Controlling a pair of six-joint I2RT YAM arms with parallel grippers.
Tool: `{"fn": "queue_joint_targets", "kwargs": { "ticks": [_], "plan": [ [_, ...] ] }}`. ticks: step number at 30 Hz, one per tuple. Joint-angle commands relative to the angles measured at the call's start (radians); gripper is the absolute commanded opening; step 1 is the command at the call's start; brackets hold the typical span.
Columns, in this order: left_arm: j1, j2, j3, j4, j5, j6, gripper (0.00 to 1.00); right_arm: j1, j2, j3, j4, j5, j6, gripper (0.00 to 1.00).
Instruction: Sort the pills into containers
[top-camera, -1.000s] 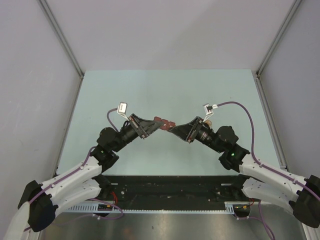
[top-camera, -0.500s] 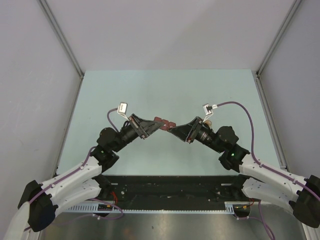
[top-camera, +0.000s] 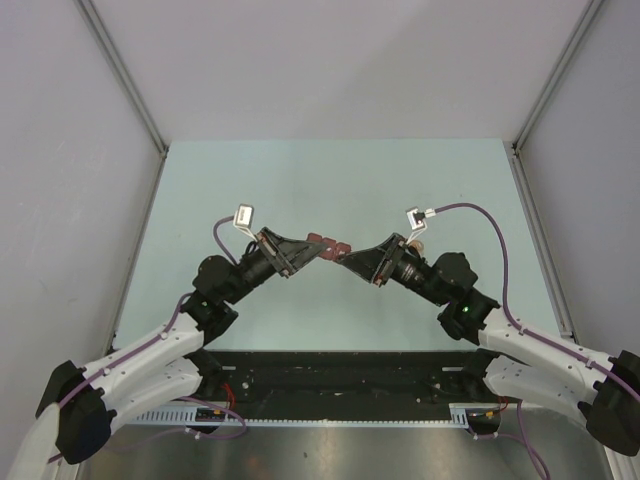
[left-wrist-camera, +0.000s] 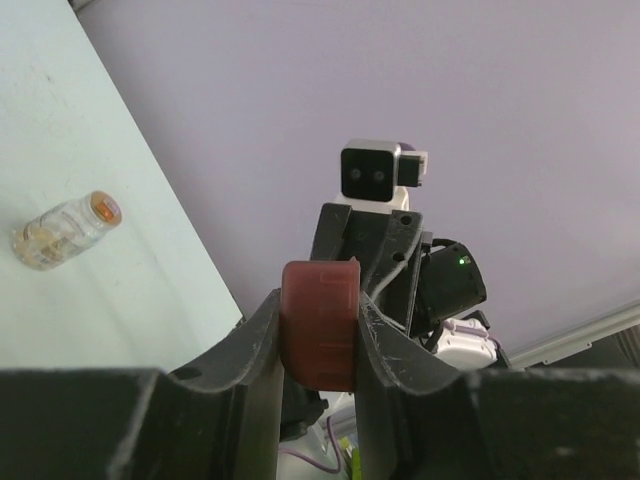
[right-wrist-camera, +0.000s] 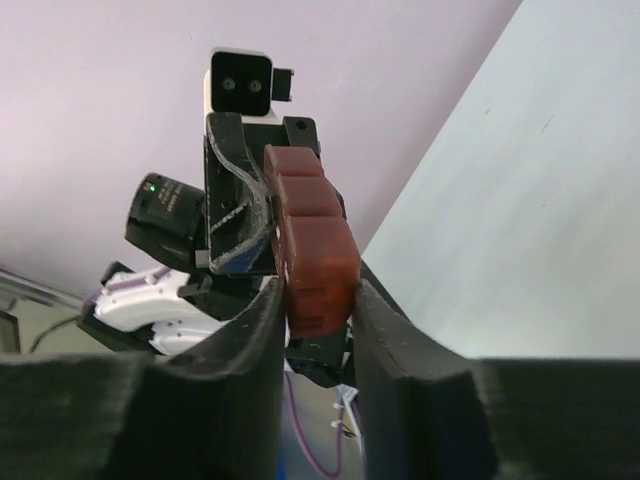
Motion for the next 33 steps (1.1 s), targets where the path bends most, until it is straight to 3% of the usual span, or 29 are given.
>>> {"fn": "queue_joint_targets", "kwargs": {
  "ticks": [1,4,6,7,8,10,12,13,15,22,26,28,33],
  "plan": [
    [0.001,-0.004,-0.006,0.004,-0.002,-0.017,0.00,0.012,-0.010,0.003,0.044,-0.023,-0.039,0.46],
    [0.001,-0.004,-0.007,0.004,0.000,-0.019,0.01,0.014,-0.013,0.003,0.045,-0.026,-0.042,0.55],
    [0.001,-0.006,-0.007,0.006,0.001,-0.020,0.01,0.015,-0.013,0.003,0.044,-0.023,-0.043,0.53],
    [0.001,-0.006,-0.007,0.006,0.001,-0.020,0.00,0.014,-0.013,0.003,0.042,-0.025,-0.045,0.34],
    [0.001,-0.009,-0.009,0.006,0.000,-0.020,0.00,0.015,-0.013,0.003,0.041,-0.019,-0.045,0.21],
    [0.001,-0.010,-0.010,0.006,0.001,-0.022,0.00,0.015,-0.012,0.003,0.033,-0.012,-0.043,0.07],
    [0.001,-0.013,-0.017,0.006,-0.002,-0.022,0.00,0.017,-0.012,0.005,0.030,-0.015,-0.046,0.19],
    [0.001,-0.016,-0.018,0.006,0.000,-0.022,0.00,0.018,-0.013,0.005,0.030,-0.018,-0.050,0.39],
    [0.001,-0.019,-0.027,0.006,-0.003,-0.022,0.00,0.018,-0.021,0.005,0.018,-0.023,-0.065,0.55],
    [0.001,-0.033,-0.056,0.006,-0.003,0.013,0.00,0.003,-0.145,0.006,-0.165,0.040,-0.172,0.72],
    [0.009,0.000,-0.079,0.006,0.040,0.133,0.02,-0.021,-0.254,0.041,-0.462,0.153,-0.269,0.76],
    [0.011,0.056,-0.083,0.007,0.070,0.194,0.09,-0.025,-0.308,0.064,-0.556,0.214,-0.302,0.77],
    [0.011,0.256,-0.037,0.007,0.138,0.410,0.10,-0.037,-0.378,0.081,-0.726,0.259,-0.358,0.77]
  ]
}}
